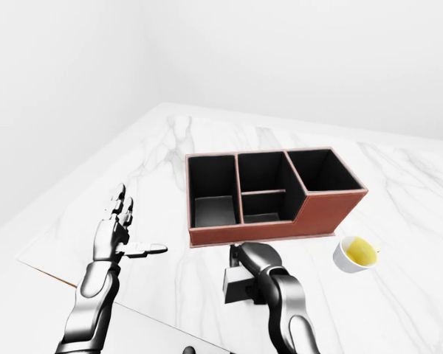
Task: Pick up the book and place it in the front compartment of the caddy.
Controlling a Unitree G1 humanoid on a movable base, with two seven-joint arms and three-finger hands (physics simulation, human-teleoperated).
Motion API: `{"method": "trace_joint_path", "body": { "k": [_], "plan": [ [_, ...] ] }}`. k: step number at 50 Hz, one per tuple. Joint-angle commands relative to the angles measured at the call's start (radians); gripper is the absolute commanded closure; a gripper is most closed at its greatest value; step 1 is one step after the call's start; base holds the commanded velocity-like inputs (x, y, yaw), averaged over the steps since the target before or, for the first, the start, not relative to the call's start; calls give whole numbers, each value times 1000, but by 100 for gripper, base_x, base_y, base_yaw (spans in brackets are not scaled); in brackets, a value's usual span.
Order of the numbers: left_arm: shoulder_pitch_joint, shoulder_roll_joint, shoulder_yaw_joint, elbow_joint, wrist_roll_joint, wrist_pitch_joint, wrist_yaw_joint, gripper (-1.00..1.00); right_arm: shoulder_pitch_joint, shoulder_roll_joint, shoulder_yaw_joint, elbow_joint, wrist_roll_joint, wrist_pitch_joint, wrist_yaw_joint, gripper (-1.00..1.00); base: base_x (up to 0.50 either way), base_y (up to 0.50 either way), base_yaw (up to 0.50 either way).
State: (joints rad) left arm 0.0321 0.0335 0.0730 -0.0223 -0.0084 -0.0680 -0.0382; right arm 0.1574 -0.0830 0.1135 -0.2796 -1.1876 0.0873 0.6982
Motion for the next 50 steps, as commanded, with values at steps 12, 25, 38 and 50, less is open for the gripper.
{"method": "trace_joint_path", "body": {
  "k": [12,25,38,50],
  "plan": [
    [-44,-5,-16,99,18,-19,31,-100,-50,14,-11,-72,-33,0,0,100,0,0,0],
    [-38,-5,-15,83,15,-19,30,-100,-105,54,-10,-323,-117,0,0,100,0,0,0],
    [-40,-5,-14,89,13,-19,30,-100,-172,88,11,-415,-205,0,0,100,0,0,0],
    [-40,-5,-13,93,13,-19,29,-100,-241,107,0,-490,-267,0,0,100,0,0,0]
  ]
}}
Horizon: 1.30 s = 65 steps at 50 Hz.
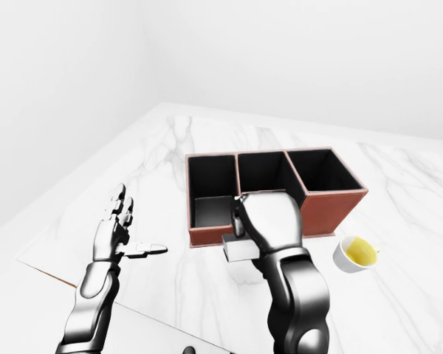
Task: Pick up the book and place it in the front compartment of the caddy.
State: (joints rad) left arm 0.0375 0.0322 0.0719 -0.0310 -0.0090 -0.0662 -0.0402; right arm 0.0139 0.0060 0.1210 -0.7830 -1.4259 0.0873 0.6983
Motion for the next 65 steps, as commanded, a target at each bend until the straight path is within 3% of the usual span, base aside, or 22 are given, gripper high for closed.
{"method": "trace_joint_path", "body": {
  "k": [1,6,22,47,65],
  "plan": [
    [-46,-3,-12,102,14,-21,31,-100,-99,19,-8,13,-30,0,0,100,0,0,0],
    [-43,-3,-12,97,13,-21,31,-100,-200,3,-63,36,-27,0,0,100,0,0,0],
    [-42,-3,-13,93,14,-21,30,-100,-345,-16,-93,54,-52,0,0,100,0,0,0],
    [-44,-1,-7,83,6,-20,25,-100,-441,-31,-94,148,-56,0,0,100,0,0,0],
    [-42,-1,-8,79,9,-18,27,-100,-594,-116,-151,331,22,0,0,100,0,0,0]
  ]
}}
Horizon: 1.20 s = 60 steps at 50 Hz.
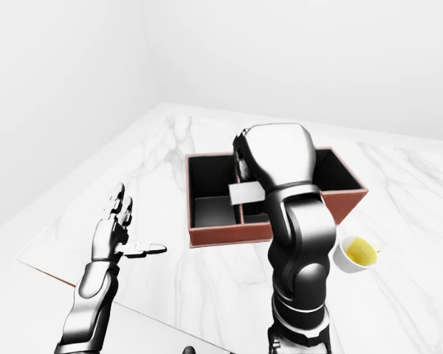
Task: Pick up the book and place it in the front compartment of the caddy.
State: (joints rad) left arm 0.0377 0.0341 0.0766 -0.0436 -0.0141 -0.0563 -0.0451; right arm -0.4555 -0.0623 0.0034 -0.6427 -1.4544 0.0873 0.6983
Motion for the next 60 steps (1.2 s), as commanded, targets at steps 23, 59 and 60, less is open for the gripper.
{"method": "trace_joint_path", "body": {
  "k": [23,59,60],
  "plan": [
    [-45,-4,-15,101,16,-31,33,-100,-214,-126,-59,346,127,0,0,100,0,0,0],
    [-40,-3,-10,86,12,-26,29,-100,-346,-187,-67,553,196,0,0,100,0,0,0],
    [-40,-3,-11,84,12,-24,29,-100,-347,-190,-65,559,196,0,0,100,0,0,0]
  ]
}}
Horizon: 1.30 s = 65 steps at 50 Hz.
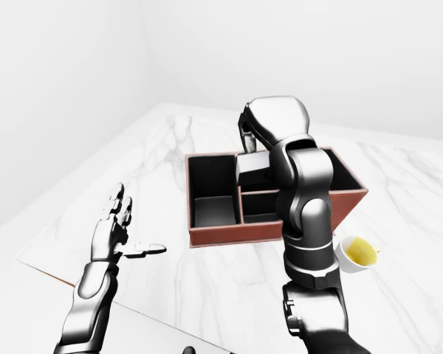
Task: Pick up the book and place it in the front compartment of the caddy.
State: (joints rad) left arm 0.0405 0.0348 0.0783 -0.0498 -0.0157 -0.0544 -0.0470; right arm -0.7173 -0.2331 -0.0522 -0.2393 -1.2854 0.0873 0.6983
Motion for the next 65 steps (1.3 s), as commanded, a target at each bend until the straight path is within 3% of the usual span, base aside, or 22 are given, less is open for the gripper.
{"method": "trace_joint_path", "body": {
  "k": [1,46,65],
  "plan": [
    [-43,-4,-13,93,14,-29,31,-100,-86,-16,-10,157,32,0,0,100,0,0,0],
    [-42,-5,-15,100,17,-33,31,-100,-177,-47,-3,377,76,0,0,100,0,0,0],
    [-42,-5,-16,98,17,-33,30,-100,-303,-87,-13,621,194,0,-212,100,0,0,0]
  ]
}}
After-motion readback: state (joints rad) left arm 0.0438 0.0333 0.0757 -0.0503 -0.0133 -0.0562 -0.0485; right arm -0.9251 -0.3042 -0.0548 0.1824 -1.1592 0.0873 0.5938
